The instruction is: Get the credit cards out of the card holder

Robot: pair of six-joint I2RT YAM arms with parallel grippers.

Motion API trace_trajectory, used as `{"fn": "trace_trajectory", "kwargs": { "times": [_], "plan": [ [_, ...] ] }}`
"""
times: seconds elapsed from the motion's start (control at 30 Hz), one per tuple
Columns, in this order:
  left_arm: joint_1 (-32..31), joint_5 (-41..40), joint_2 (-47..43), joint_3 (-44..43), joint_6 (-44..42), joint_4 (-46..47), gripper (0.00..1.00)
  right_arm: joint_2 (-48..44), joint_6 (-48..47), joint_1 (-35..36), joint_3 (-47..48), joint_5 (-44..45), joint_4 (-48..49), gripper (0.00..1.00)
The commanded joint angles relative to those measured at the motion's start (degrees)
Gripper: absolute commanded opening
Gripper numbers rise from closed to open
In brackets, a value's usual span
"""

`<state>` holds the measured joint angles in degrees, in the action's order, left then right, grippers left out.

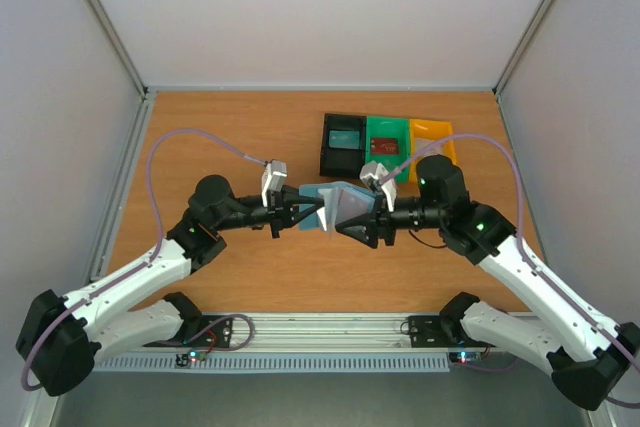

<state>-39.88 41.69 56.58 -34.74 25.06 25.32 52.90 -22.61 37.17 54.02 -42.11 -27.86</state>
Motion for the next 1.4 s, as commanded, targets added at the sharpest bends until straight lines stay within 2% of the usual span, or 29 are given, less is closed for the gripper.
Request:
{"fn": "trace_trajectory", "kwargs": {
  "times": [0.0, 0.13, 0.33, 0.6, 0.8, 0.87, 1.03, 1.37],
  "plan": [
    [0.12, -2.10, -1.34, 0.71, -0.47, 3.88, 0.00, -5.91, -5.56, 0.01, 1.42, -0.09, -4.53, 0.70],
    [0.16, 0.35, -1.63, 0.53, -1.24, 4.69, 0.00, -7.89, -5.78, -4.04, 1.44, -1.35, -9.42, 0.70],
    [0.15, 0.73, -2.20, 0.48, -1.97, 4.51, 0.00, -10.75, -3.77, -13.03, -0.04, -6.84, -9.89, 0.66],
    [0.15, 1.13, -2.99, 0.80, -2.21, 4.47, 0.00, -10.40, -3.53, -20.64, 0.82, -12.60, -11.06, 0.53],
    [0.15, 1.08, -2.92, 0.86, -2.12, 4.68, 0.00, -6.70, -2.92, -21.17, 0.67, -12.19, -11.02, 0.39],
    [0.15, 1.11, -2.83, 0.85, -2.04, 4.67, 0.00, -6.30, -3.19, -21.17, 0.29, -13.10, -10.23, 0.39],
    [0.15, 0.50, -2.38, 0.69, -1.65, 4.43, 0.00, -8.63, -0.73, -21.08, -2.07, -16.71, -3.90, 0.50],
    [-0.01, 0.35, -1.84, 0.45, -1.50, 4.35, 0.00, -6.84, 0.76, -17.33, -2.71, -12.14, -1.46, 0.48]
  ]
}}
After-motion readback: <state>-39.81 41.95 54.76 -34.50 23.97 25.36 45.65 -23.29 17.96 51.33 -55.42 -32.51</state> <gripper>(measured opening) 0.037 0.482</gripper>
